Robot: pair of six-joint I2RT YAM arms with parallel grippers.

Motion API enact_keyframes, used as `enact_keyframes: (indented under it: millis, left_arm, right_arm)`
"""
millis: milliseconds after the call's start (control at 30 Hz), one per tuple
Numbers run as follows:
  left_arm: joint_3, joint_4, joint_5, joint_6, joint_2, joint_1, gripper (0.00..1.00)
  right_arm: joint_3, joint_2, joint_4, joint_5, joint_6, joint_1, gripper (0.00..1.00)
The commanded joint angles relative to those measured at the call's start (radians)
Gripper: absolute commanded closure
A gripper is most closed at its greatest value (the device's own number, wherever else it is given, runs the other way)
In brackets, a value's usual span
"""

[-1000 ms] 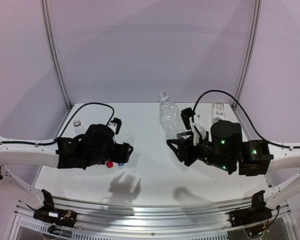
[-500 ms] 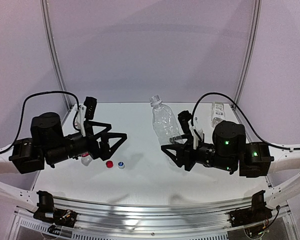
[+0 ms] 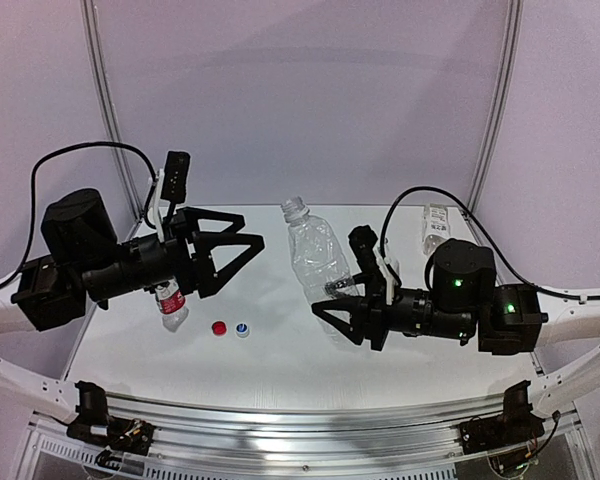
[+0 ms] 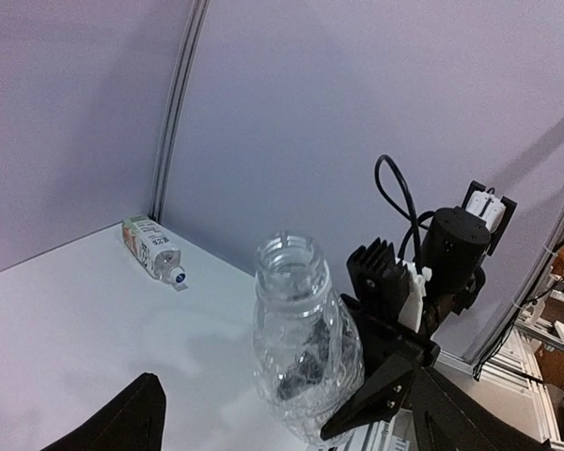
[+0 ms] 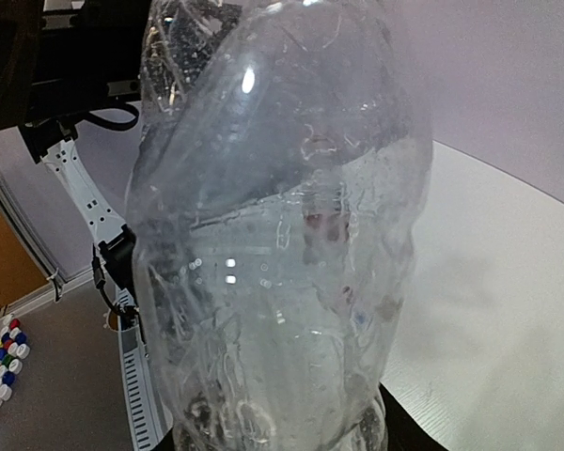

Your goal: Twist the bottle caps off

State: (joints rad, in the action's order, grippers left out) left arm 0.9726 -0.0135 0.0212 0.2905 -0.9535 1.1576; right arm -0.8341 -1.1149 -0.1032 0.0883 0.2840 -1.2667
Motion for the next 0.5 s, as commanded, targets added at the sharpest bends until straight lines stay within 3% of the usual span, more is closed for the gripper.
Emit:
enact_keyframes:
  millis: [0,167,467]
  left_arm:
    - [0.075,-0.032,-0.047,0.002,-0.061,0.001,0.13]
    - [0.136,-0.035,-0.075,0.014,-0.137,-0.005,0.16]
    - [0.189,-0.066,-0.101,0.044,-0.221,-0.02,0.3]
  right_arm:
    - [0.015,0.006,-0.029,-0.064,-0.016,0.002,1.0]
    - [0.012,0.004,-0.029,-0.078,-0.018,0.002,1.0]
    - [0.01,0.004,-0.031,-0.085,-0.023,0.003,1.0]
